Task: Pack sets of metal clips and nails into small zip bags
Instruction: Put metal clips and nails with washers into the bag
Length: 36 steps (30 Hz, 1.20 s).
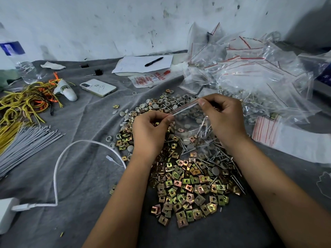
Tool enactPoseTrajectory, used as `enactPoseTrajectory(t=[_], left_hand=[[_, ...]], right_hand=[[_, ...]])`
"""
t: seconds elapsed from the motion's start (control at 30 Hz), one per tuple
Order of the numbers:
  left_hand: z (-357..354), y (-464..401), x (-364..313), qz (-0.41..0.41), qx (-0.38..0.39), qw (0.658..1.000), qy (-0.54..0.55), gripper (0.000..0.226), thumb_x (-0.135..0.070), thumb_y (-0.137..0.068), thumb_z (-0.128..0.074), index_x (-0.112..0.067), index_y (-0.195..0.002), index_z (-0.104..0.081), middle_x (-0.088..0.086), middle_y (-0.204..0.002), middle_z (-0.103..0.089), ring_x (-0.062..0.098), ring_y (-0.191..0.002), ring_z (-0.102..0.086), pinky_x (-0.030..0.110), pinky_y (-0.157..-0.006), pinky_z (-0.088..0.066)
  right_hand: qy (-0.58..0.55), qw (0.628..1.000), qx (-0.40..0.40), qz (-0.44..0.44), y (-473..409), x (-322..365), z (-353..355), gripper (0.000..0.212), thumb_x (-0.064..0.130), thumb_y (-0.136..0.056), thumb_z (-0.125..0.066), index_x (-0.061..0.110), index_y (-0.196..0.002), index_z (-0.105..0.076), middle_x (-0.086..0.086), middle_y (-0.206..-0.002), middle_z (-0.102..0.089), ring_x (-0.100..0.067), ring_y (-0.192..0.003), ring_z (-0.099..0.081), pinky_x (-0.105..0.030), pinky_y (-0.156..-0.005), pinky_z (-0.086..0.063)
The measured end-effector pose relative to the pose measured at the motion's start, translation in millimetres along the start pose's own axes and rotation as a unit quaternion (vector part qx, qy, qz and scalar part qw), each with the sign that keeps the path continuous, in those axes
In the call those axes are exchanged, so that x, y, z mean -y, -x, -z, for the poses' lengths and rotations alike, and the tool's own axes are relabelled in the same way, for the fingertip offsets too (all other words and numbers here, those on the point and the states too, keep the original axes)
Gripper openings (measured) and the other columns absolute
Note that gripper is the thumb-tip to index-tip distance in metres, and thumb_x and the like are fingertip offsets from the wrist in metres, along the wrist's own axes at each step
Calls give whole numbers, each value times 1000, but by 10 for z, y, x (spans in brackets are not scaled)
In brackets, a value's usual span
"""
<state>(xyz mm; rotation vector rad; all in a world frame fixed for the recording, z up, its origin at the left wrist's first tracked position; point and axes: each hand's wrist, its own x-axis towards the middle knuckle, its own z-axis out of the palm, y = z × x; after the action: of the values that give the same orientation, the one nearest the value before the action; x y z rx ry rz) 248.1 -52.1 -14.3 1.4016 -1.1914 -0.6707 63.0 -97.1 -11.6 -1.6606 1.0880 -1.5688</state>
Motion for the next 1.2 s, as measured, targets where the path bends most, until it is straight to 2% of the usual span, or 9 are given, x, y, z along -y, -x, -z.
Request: enactPoseTrajectory(t=[0.23, 0.33, 0.4, 0.47, 0.6, 0.77, 0.97, 1.1, 1.2], left_hand=[[14, -6, 22, -6, 13, 1000, 6, 5, -17, -91, -79, -18, -86, -76, -1, -83, -76, 15, -74, -68, 35, -70, -56], [9, 6, 17, -38, 39, 998, -15, 4, -20, -91, -79, -17, -93, -76, -7, -88, -75, 1, -73, -67, 15, -62, -51], [-7, 2, 22, -64, 43, 996, -37, 2, -17, -91, -78, -17, -90, -77, -9, -87, -75, -1, -74, -67, 9, -62, -49], [-18, -6, 33, -70, 40, 996, -45, 5, -17, -91, -78, -14, -88, -75, -7, -85, -74, 0, -71, -66, 11, -58, -48], [-15, -17, 32, -72, 57, 996, 5, 12, -11, -88, -80, -10, -97, -72, 1, -95, -76, 14, -88, -73, 19, -63, -57], [2, 2, 34, -77, 104, 990, 50, 12, 4, -83, -80, -6, -86, -75, 11, -83, -77, 32, -79, -74, 34, -72, -63], [3, -3, 56, -93, 96, 991, 27, 11, -1, -85, -81, -11, -87, -76, 7, -82, -77, 28, -76, -74, 31, -66, -60], [-33, 15, 52, -147, 101, 984, -19, 7, -11, -89, -80, -17, -88, -76, -8, -81, -74, 7, -74, -69, 23, -68, -56], [-43, 30, 33, -154, 95, 983, -17, 13, -10, -89, -78, -19, -81, -74, -9, -76, -72, 8, -73, -67, 28, -72, -54]], right_hand=[[-8, 1000, 4, -16, -9, -14, 10, 8, 19, -96, -71, 19, -93, -78, 1, -85, -76, -15, -82, -70, -28, -73, -57], [-20, 999, 36, -8, -6, -6, 7, 10, 15, -96, -71, 10, -98, -78, -2, -85, -76, -9, -78, -70, -20, -66, -55], [-22, 998, 58, 5, -4, 0, -9, 10, 12, -95, -70, 6, -99, -78, -3, -86, -76, -9, -78, -70, -18, -68, -54], [-31, 997, 64, 7, -11, 1, -14, 10, 10, -95, -70, 4, -100, -77, -4, -87, -76, -12, -80, -71, -21, -72, -55], [-38, 996, 83, 12, -7, 4, -11, 11, 11, -95, -71, 4, -101, -77, -4, -88, -77, -14, -82, -72, -25, -73, -57], [-44, 995, 93, 7, 2, -6, -13, 12, 12, -94, -73, 4, -102, -77, -5, -92, -77, -14, -84, -73, -25, -70, -58], [-35, 993, 113, 21, 4, 18, -2, 7, 11, -89, -78, 9, -95, -78, -3, -89, -77, -18, -83, -74, -30, -73, -60], [-13, 987, 153, 47, 29, 34, -22, 5, 7, -87, -78, 4, -92, -77, -4, -85, -76, -23, -81, -73, -41, -75, -62], [-11, 985, 162, 53, 46, 39, -49, 5, 8, -88, -78, 5, -92, -78, -5, -85, -76, -26, -81, -73, -47, -74, -62]])
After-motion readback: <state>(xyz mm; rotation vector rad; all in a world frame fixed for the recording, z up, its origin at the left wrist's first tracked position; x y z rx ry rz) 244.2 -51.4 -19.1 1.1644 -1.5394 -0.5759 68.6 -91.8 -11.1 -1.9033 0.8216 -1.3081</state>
